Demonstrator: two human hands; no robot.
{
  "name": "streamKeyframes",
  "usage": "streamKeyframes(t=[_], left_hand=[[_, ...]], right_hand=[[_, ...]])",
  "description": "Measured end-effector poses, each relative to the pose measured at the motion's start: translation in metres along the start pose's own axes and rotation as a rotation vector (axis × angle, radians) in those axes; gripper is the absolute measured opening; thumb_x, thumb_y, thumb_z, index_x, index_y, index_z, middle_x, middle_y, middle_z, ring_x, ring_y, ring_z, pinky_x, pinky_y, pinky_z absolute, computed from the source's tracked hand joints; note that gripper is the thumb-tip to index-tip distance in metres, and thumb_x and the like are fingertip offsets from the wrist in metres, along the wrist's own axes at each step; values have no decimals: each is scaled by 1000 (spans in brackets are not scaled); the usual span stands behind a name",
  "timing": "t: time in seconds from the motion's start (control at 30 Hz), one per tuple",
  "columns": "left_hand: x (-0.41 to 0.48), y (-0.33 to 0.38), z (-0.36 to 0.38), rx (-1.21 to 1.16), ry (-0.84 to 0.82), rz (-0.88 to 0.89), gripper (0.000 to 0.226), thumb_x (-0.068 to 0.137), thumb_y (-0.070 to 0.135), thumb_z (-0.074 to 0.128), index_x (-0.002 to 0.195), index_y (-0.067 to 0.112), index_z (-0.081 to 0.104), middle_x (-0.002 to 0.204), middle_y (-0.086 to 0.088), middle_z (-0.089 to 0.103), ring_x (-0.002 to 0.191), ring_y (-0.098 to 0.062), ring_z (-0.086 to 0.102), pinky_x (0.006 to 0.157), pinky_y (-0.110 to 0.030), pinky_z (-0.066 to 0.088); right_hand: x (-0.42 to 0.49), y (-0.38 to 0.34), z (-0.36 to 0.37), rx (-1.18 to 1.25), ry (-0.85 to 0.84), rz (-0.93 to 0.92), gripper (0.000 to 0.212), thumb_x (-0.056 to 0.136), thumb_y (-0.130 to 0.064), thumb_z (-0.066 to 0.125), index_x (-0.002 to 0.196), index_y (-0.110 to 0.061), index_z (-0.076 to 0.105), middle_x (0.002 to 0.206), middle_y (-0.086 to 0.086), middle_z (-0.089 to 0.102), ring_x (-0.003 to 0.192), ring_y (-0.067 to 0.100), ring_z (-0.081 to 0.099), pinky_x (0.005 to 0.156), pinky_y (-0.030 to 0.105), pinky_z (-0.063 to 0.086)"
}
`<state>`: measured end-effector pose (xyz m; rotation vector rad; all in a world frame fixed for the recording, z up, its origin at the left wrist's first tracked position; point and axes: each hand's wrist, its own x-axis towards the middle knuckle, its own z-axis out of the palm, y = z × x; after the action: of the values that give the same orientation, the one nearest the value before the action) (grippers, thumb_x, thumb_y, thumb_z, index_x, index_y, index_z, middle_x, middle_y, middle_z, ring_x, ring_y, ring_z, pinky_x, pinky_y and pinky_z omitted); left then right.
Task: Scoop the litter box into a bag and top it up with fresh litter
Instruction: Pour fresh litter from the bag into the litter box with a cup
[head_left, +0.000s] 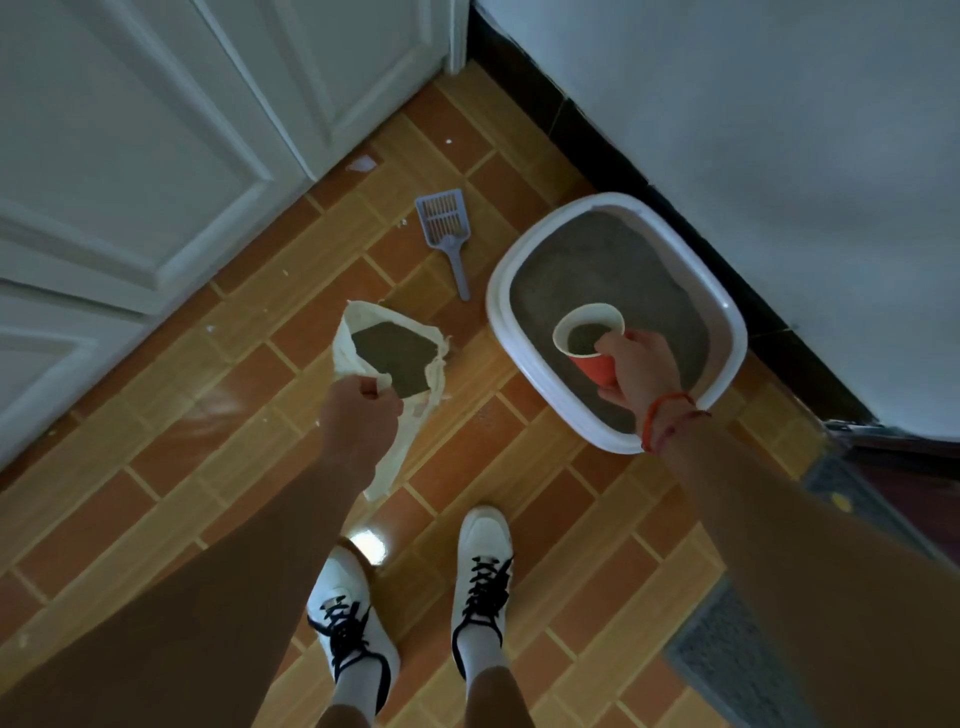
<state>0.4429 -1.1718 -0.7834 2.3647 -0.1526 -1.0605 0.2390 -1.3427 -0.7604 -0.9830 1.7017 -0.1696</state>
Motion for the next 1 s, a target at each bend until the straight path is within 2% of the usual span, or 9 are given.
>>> streamKeyframes(t=[0.13, 0.2, 0.3, 0.33, 0.4, 0.57, 0.73, 0.83, 1.0], left_hand=[[1, 6, 16, 10, 2, 17, 17, 89, 9, 59, 83, -1, 71, 85, -17, 71, 72, -22, 61, 66, -30, 44], [3, 9, 23, 22, 6, 27, 16, 88, 9, 61, 80, -2, 70, 82, -18, 70, 69, -23, 61, 65, -31, 45], [5, 13, 32, 48, 1, 27, 16, 89, 9, 58, 83, -2, 69, 78, -15, 69, 65, -19, 57, 63, -30, 44], [5, 13, 34, 54, 1, 29, 17, 89, 8, 56, 84, -4, 68, 78, -16, 68, 65, -19, 56, 61, -30, 43], [7, 14, 39, 59, 2, 31, 17, 87, 4, 54, 82, -7, 66, 74, -20, 64, 61, -19, 51, 57, -29, 40], [7, 16, 49, 82, -23, 31, 30, 88, 2, 52, 59, 11, 52, 56, -3, 47, 54, -15, 40, 53, -22, 31], [8, 20, 56, 96, 11, 30, 22, 86, -1, 49, 69, 8, 60, 62, -3, 52, 58, -14, 44, 56, -23, 33], [8, 21, 58, 104, 9, 51, 28, 86, -2, 49, 61, 10, 55, 59, -3, 48, 57, -16, 42, 57, -23, 32], [9, 21, 58, 82, 3, 42, 14, 85, 1, 57, 82, 7, 68, 74, -8, 63, 67, -19, 54, 62, -24, 41]], right_hand=[[23, 20, -25, -143, 141, 39, 61, 57, -48, 66, 111, -21, 62, 95, -2, 66, 90, 19, 63, 81, 46, 58], [32, 29, -37, -190, 192, 45, 72, 50, -53, 65, 113, -19, 61, 100, 3, 67, 89, 22, 65, 75, 42, 59], [35, 31, -51, -234, 217, 57, 67, 61, -45, 71, 119, -16, 56, 106, 7, 65, 85, 21, 63, 58, 23, 45], [38, 33, -55, -250, 229, 70, 72, 57, -47, 71, 120, -18, 55, 110, 8, 63, 85, 22, 63, 56, 22, 42], [45, 40, -62, -292, 263, 90, 82, 46, -52, 69, 120, -24, 51, 118, 11, 59, 84, 25, 64, 59, 24, 46], [50, 47, -74, -442, 339, 95, 72, 65, -39, 79, 126, -23, 42, 127, 15, 50, 94, 32, 60, 73, 36, 52], [57, 46, -82, -557, 399, 91, 73, 71, -40, 78, 130, -23, 38, 129, 17, 38, 104, 37, 55, 84, 49, 55], [60, 45, -87, -609, 405, 55, 77, 70, -42, 78, 133, -23, 37, 129, 16, 36, 106, 37, 52, 86, 50, 54], [58, 39, -94, -721, 434, 4, 74, 71, -39, 76, 131, -20, 38, 126, 17, 35, 107, 38, 50, 86, 50, 53]])
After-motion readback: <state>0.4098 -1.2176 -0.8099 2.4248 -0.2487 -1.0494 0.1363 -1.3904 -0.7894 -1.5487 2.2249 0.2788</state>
